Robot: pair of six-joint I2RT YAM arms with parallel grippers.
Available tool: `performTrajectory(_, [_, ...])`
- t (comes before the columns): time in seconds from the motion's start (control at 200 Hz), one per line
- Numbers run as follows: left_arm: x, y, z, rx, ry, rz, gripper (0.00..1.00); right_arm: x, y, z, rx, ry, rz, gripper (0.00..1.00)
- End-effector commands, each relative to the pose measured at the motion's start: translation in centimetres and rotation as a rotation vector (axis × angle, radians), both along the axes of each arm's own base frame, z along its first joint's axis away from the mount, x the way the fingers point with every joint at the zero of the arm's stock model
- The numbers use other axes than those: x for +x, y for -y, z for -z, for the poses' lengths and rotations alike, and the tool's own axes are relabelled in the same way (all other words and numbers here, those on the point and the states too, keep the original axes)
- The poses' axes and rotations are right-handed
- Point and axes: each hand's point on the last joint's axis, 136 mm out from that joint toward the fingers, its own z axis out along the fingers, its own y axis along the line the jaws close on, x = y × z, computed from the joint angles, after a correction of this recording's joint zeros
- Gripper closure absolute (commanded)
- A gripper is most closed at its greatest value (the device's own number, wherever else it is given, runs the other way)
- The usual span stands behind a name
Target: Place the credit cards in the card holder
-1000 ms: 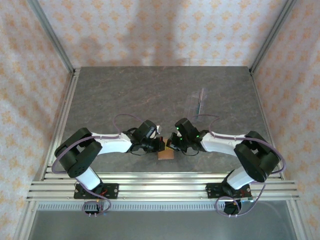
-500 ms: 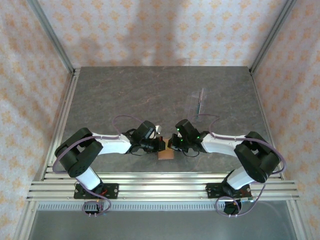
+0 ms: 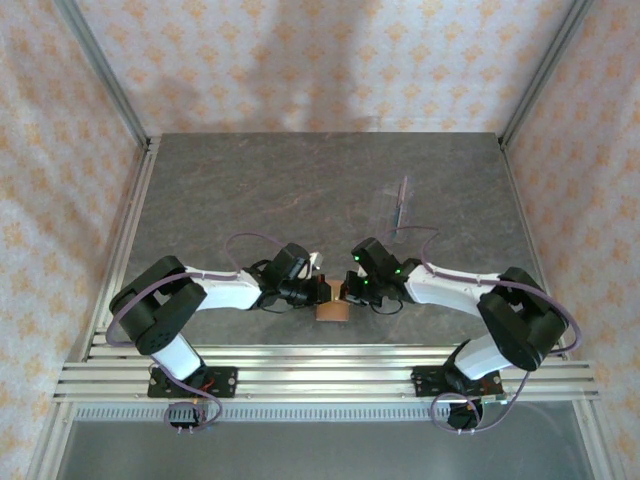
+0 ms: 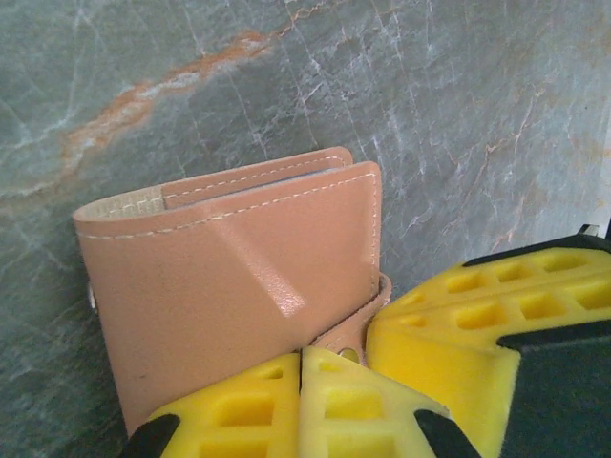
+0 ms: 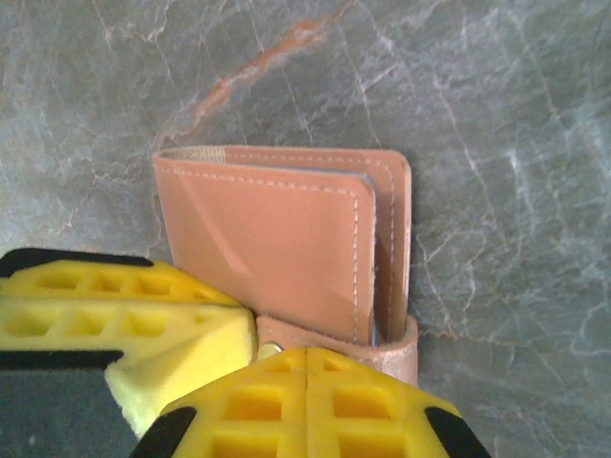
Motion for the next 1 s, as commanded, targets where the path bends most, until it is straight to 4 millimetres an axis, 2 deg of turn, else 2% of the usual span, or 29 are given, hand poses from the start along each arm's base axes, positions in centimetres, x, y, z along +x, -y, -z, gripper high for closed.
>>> performTrajectory(0.0, [-1.0,-1.0,2.0,0.045,-0.054,-0.009,1.00,-0.3,-0.3,-1.5,0.008,0.001,-0.033,0.99])
performTrajectory(0.23, [-1.0,-1.0,1.9,0.042,-0.051,-0.008,1.00,0.1,-1.2,-2.0,0.026,-0.005,-0.042,0.98])
performTrajectory(0.481, [-1.1,-1.0,2.0,0.041,-0.053,-0.008,1.00,0.7,-1.9,-0.8,0.003,-0.043,-0.045,0.96])
performTrajectory(0.771, [-1.1,-1.1,2.0,0.035,-0.052,-0.015,1.00,-1.5,-0.5,1.4,-0.067,-0.141,-0.072,0.96])
performTrajectory(0.996, [-1.1,-1.1,2.2,0.032,-0.056,-0.023,1.00,-2.7,-0.4,1.5,-0.067,-0.164,-0.104,0.96])
